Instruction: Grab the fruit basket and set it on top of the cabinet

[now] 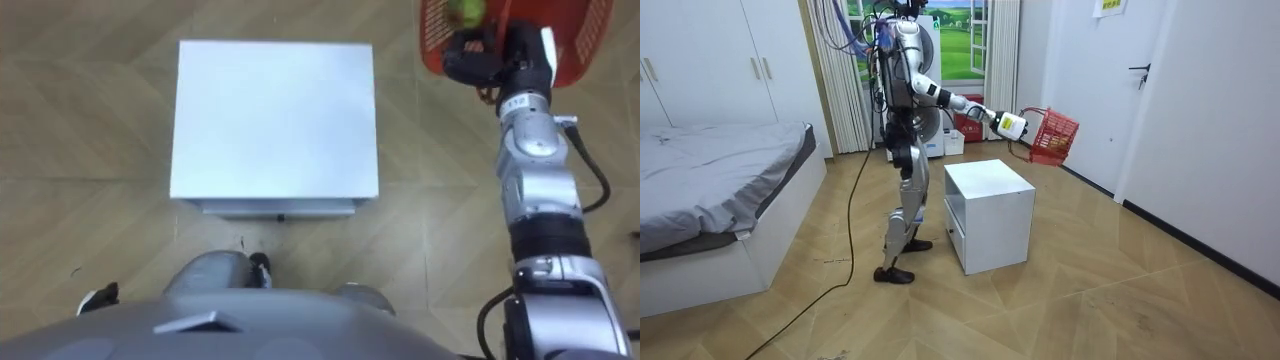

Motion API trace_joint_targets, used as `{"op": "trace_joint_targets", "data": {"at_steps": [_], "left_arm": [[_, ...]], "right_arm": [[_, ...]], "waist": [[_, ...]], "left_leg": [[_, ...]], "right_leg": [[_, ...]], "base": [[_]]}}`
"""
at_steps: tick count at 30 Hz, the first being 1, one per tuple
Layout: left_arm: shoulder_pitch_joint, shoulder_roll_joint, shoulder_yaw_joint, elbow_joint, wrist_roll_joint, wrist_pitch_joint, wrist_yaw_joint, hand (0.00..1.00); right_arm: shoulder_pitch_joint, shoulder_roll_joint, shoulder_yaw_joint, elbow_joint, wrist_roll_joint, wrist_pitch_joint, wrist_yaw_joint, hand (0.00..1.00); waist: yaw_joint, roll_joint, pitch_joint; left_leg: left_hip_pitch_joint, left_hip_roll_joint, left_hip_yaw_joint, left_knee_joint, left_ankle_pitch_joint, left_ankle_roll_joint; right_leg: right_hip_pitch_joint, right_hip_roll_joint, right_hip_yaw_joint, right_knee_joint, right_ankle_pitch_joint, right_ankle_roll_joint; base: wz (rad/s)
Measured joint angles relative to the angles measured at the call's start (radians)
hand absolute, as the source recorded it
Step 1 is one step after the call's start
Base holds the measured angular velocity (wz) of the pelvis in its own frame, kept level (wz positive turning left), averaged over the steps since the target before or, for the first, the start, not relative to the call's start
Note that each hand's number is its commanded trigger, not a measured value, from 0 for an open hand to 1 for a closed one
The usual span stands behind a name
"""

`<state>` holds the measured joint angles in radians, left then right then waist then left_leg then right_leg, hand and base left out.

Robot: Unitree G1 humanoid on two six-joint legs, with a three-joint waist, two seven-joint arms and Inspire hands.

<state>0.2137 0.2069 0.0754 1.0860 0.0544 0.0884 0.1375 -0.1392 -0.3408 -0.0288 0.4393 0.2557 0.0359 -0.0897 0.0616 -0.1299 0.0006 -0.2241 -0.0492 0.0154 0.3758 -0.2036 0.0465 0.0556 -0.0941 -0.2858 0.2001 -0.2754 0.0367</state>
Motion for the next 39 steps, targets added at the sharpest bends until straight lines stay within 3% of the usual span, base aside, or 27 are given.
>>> {"op": "trace_joint_targets", "data": {"at_steps": [5,6,15,17,18,19,20,21,22,23,24,25,28,31,33,39], "left_arm": [[-0.003,-0.007,0.007,-0.038,-0.001,0.022,-0.019,0.0],[-0.004,-0.009,0.007,-0.049,-0.001,0.022,-0.029,0.0],[0.007,-0.01,0.0,-0.055,-0.002,0.044,-0.06,0.0],[0.012,-0.011,-0.001,-0.051,-0.002,0.045,-0.062,0.0],[0.022,-0.011,0.001,-0.05,-0.002,0.041,-0.061,0.0],[0.031,-0.006,0.01,-0.047,0.0,0.038,-0.058,0.0],[0.031,-0.007,0.013,-0.042,0.003,0.037,-0.058,0.0],[0.032,-0.019,0.003,-0.017,0.011,0.04,-0.06,0.0],[0.031,-0.032,-0.011,-0.006,0.018,0.044,-0.065,0.0],[0.03,-0.037,-0.023,-0.01,0.021,0.059,-0.077,0.0],[0.03,-0.04,-0.023,-0.011,0.024,0.066,-0.082,0.0],[0.034,-0.037,-0.022,-0.009,0.027,0.081,-0.083,0.0],[0.03,-0.037,-0.021,-0.004,0.027,0.1,-0.094,0.0],[0.029,-0.033,-0.022,-0.006,0.025,0.101,-0.107,0.0],[0.033,-0.033,-0.039,-0.006,0.026,0.102,-0.11,0.0],[0.01,-0.037,-0.041,-0.006,0.026,0.099,-0.128,0.0]], "right_arm": [[-0.001,0.0,-0.001,-0.009,-0.042,0.012,0.018,1.0],[-0.001,0.0,0.002,-0.032,-0.076,0.021,0.02,1.0],[0.012,0.006,0.019,-0.194,-0.142,0.032,0.042,1.0],[0.007,0.019,0.031,-0.209,-0.141,0.03,0.049,1.0],[0.007,0.036,0.052,-0.211,-0.14,0.029,0.058,1.0],[0.013,0.045,0.077,-0.232,-0.142,0.027,0.07,1.0],[0.012,0.043,0.083,-0.245,-0.14,0.027,0.076,1.0],[0.024,0.041,0.084,-0.246,-0.136,0.027,0.078,1.0],[0.023,0.036,0.084,-0.236,-0.115,0.028,0.081,1.0],[0.022,0.038,0.086,-0.22,-0.093,0.028,0.084,1.0],[0.022,0.04,0.088,-0.213,-0.088,0.028,0.087,1.0],[0.024,0.054,0.1,-0.191,-0.081,0.031,0.101,1.0],[0.027,0.071,0.106,-0.173,-0.083,0.053,0.141,1.0],[0.047,0.075,0.107,-0.173,-0.084,0.057,0.176,1.0],[0.07,0.085,0.108,-0.173,-0.084,0.08,0.195,1.0],[0.115,0.111,0.133,-0.174,-0.155,0.119,0.227,1.0]], "waist": [[0.0,0.005,0.001],[-0.002,0.011,0.0045],[-0.005,0.015,0.0049],[-0.009,0.022,0.0089],[-0.009,0.054,0.0231],[-0.003,0.038,0.011],[0.001,0.029,0.0158],[-0.011,0.041,0.0092],[-0.009,0.038,0.0123],[0.001,0.042,0.0104],[0.004,0.042,0.0106],[0.016,0.028,0.0063],[0.029,0.025,0.0073],[0.028,0.037,0.0086],[0.027,0.047,0.0094],[0.025,0.068,0.0004]], "left_leg": [[0.01,0.013,0.002,-0.002,0.008,-0.012],[0.009,0.018,0.008,-0.002,0.008,-0.012],[0.03,0.021,-0.001,0.01,0.009,-0.015],[0.035,0.039,-0.045,0.035,0.009,-0.015],[0.052,0.069,-0.117,0.036,0.008,-0.017],[0.05,0.076,-0.136,0.028,0.019,-0.04],[0.047,0.074,-0.125,0.034,0.014,-0.054],[0.048,0.095,-0.07,0.03,-0.008,-0.086],[0.057,0.107,-0.007,-0.018,-0.006,-0.088],[0.057,0.107,0.037,-0.076,0.015,-0.085],[0.056,0.106,0.042,-0.1,0.046,-0.073],[0.068,0.104,0.06,-0.108,0.057,-0.07],[0.07,0.088,0.065,-0.106,0.059,-0.062],[0.07,0.069,0.068,-0.102,0.051,-0.045],[0.076,0.061,0.071,-0.101,0.042,-0.035],[0.08,0.014,0.098,-0.081,0.014,0.016]], "right_leg": [[0.016,0.017,0.006,-0.015,0.004,-0.007],[0.016,0.026,0.008,-0.014,0.007,-0.012],[0.032,0.033,0.007,-0.009,0.012,-0.02],[0.008,0.038,-0.006,0.083,0.012,-0.02],[-0.056,0.054,-0.016,0.165,-0.008,-0.024],[-0.109,0.056,-0.019,0.063,0.005,-0.037],[-0.132,0.042,-0.036,0.035,0.085,-0.092],[-0.107,0.047,-0.055,0.043,0.084,-0.083],[-0.096,0.048,-0.058,0.038,0.084,-0.084],[-0.091,0.05,-0.053,0.037,0.084,-0.083],[-0.089,0.053,-0.054,0.037,0.083,-0.083],[-0.09,0.05,-0.049,0.034,0.082,-0.081],[-0.09,0.036,-0.046,0.034,0.079,-0.072],[-0.086,0.024,-0.046,0.041,0.072,-0.059],[-0.084,0.012,-0.043,0.066,0.063,-0.046],[-0.153,-0.067,-0.015,0.243,0.021,0.0]], "base": [[-0.01],[-0.12],[-0.05],[0.02],[-0.2],[-0.22],[0.06],[0.25],[0.29],[0.07],[-0.11],[-0.08],[-0.02],[0.04],[0.02],[-0.05]]}}
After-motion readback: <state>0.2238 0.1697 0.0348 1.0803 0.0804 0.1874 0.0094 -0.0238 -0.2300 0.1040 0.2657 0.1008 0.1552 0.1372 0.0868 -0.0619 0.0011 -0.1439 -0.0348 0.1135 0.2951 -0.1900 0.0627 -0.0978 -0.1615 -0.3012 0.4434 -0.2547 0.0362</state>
